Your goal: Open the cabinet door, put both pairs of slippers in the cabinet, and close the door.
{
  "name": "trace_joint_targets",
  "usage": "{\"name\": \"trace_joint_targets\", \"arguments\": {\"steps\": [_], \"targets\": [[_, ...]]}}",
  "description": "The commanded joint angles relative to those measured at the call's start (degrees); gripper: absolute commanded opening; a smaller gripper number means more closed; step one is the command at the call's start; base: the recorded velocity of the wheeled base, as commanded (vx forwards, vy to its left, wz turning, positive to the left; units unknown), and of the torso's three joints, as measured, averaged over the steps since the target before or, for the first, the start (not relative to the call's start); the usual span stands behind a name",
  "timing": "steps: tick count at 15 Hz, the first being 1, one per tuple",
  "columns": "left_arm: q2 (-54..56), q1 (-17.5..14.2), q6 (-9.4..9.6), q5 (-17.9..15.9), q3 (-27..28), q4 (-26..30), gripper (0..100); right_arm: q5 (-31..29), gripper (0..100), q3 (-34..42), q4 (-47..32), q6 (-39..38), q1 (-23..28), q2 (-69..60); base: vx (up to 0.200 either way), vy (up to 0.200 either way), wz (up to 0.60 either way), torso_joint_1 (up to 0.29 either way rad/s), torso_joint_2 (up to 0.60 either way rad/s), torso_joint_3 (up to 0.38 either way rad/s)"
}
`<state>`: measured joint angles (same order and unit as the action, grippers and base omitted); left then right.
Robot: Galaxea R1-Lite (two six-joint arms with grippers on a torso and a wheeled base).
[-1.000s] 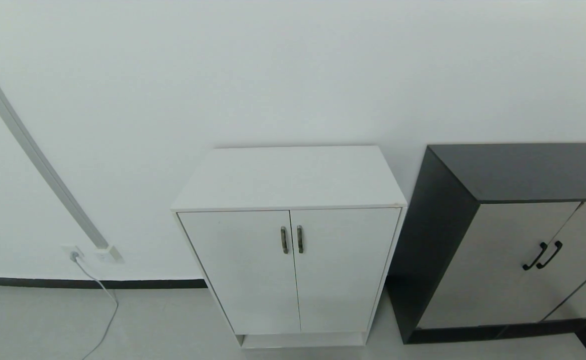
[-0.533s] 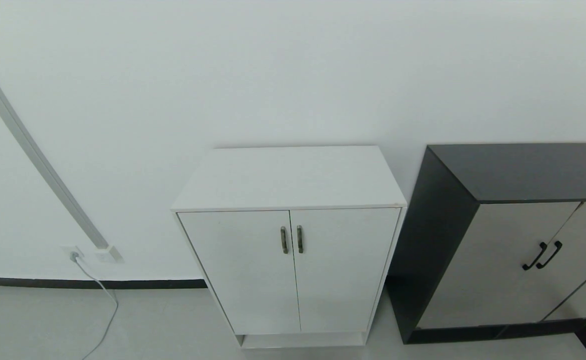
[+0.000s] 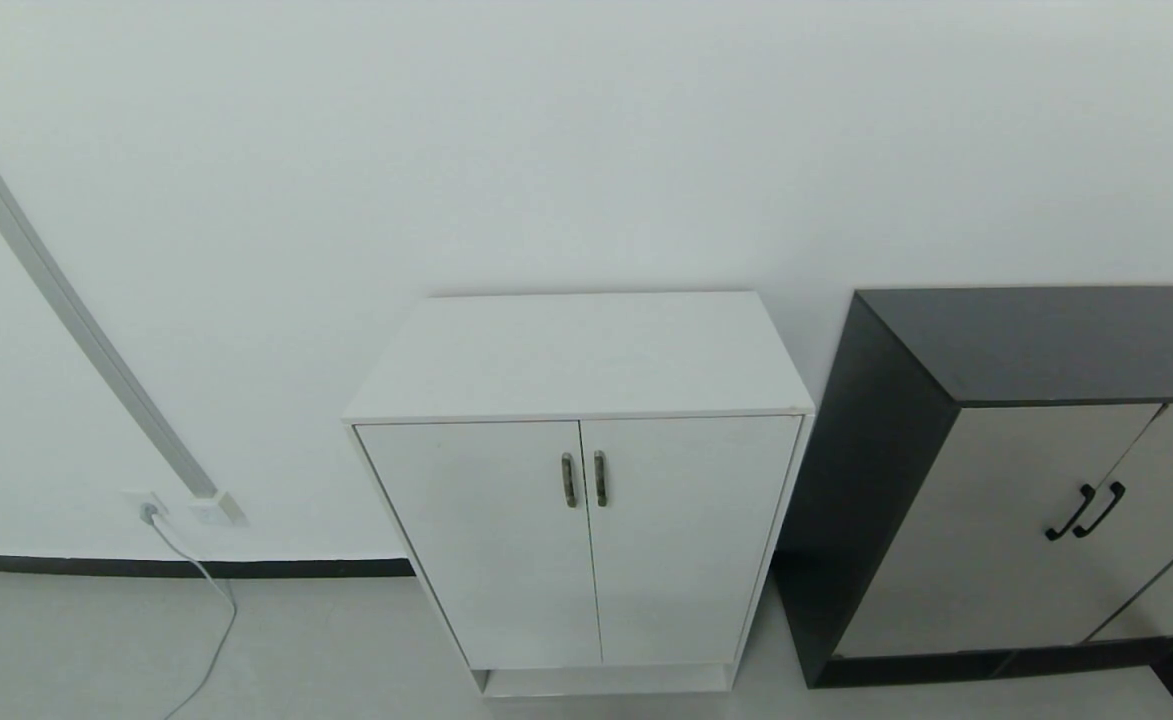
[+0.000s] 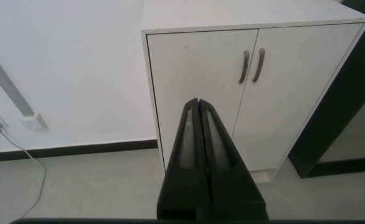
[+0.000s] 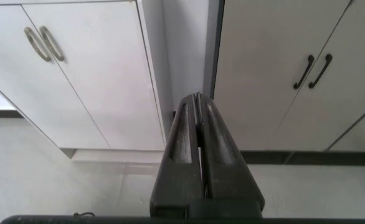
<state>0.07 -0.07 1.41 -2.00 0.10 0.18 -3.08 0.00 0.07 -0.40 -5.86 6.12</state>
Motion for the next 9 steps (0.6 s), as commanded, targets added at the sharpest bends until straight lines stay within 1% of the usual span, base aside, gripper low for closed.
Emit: {"name": "trace_joint_targets", "arguments": {"steps": [1, 2, 3, 4, 9], "targets": [[-0.07, -0.01, -0.01, -0.02, -0.01, -0.01, 0, 0.01, 0, 0.0, 0.01, 0.05, 2.0, -0.32, 0.0, 0.0, 0.0, 0.0, 0.0, 0.0], [-0.07, -0.01, 0.08, -0.02, -0.01, -0.01, 0, 0.1, 0, 0.0, 0.01, 0.4, 4.28, -0.76, 0.0, 0.0, 0.0, 0.0, 0.0, 0.0], [-0.07, -0.01, -0.01, -0.02, -0.01, -0.01, 0, 0.1, 0, 0.0, 0.01, 0.49, 5.07, -1.9, 0.0, 0.0, 0.0, 0.0, 0.0, 0.0], [-0.07, -0.01, -0.01, -0.02, -0.01, -0.09, 0, 0.36, 0, 0.0, -0.07, 0.84, 5.25, -5.5, 0.0, 0.0, 0.0, 0.0, 0.0, 0.0], [-0.07, -0.01, -0.01, 0.07, -0.01, -0.09, 0, 1.24, 0, 0.0, 0.1, -0.21, 5.69, -6.12, 0.0, 0.0, 0.0, 0.0, 0.0, 0.0]]}}
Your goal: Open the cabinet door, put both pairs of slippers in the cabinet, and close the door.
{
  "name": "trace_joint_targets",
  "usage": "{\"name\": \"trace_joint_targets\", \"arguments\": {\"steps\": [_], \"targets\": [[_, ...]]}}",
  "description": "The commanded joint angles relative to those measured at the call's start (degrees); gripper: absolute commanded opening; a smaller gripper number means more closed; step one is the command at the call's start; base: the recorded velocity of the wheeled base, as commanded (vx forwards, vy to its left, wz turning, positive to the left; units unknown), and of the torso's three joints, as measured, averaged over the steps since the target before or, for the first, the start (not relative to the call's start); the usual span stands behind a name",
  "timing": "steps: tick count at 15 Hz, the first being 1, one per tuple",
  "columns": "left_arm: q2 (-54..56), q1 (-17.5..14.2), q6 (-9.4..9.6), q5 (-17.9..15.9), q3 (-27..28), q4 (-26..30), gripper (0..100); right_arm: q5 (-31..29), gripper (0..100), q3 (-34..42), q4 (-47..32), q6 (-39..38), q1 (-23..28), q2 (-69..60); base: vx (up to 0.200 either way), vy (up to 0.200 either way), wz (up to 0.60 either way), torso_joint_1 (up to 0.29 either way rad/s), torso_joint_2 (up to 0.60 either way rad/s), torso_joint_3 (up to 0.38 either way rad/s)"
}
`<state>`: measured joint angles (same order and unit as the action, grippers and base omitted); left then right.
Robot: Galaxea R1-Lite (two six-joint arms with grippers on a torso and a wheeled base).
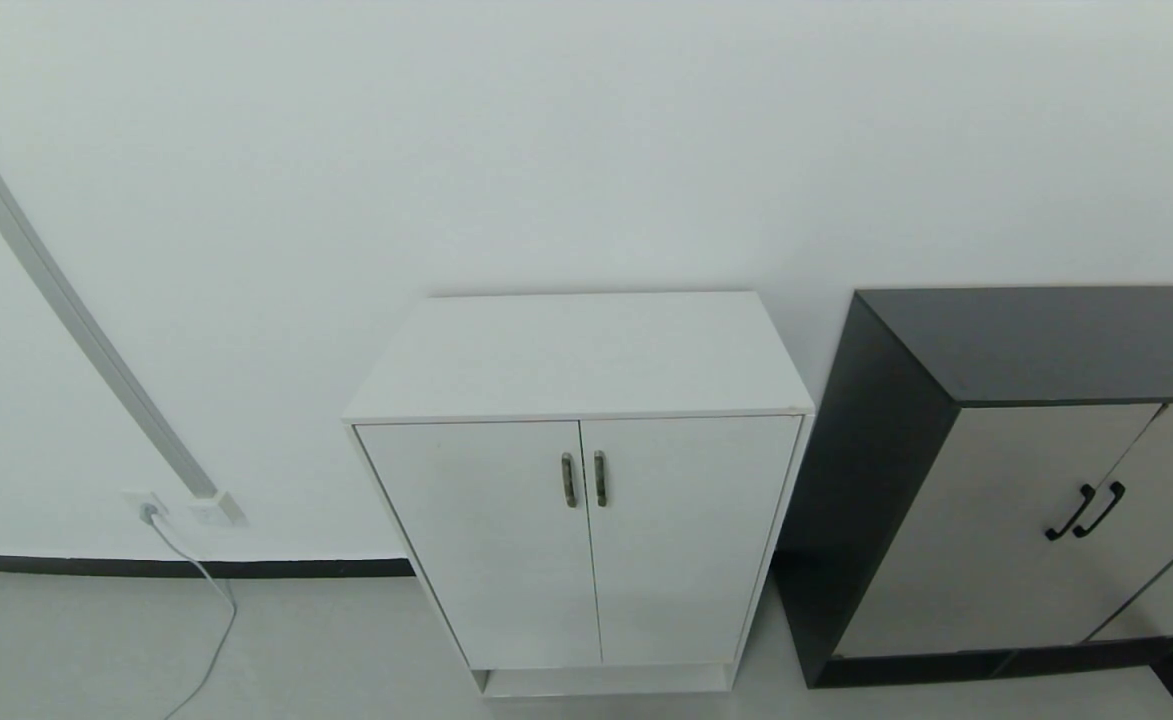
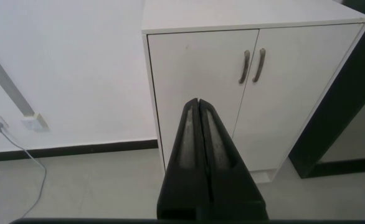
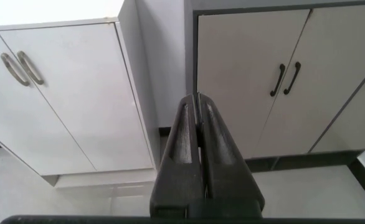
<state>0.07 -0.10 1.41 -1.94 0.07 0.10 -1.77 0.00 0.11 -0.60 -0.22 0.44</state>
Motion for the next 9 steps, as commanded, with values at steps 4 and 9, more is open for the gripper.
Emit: {"name": "trace_joint_targets", "arguments": {"steps": [4, 9], "targets": [[-0.07, 0.01, -0.01, 0.0, 0.01, -0.01, 0, 0.1, 0, 0.0, 0.07, -0.02, 0.04, -0.44, 0.0, 0.0, 0.0, 0.0, 0.0, 0.0], [-0.07, 0.01, -0.01, 0.0, 0.01, -0.01, 0, 0.1, 0, 0.0, -0.02, 0.25, 0.13, -0.44, 0.0, 0.0, 0.0, 0.0, 0.0, 0.0]]}}
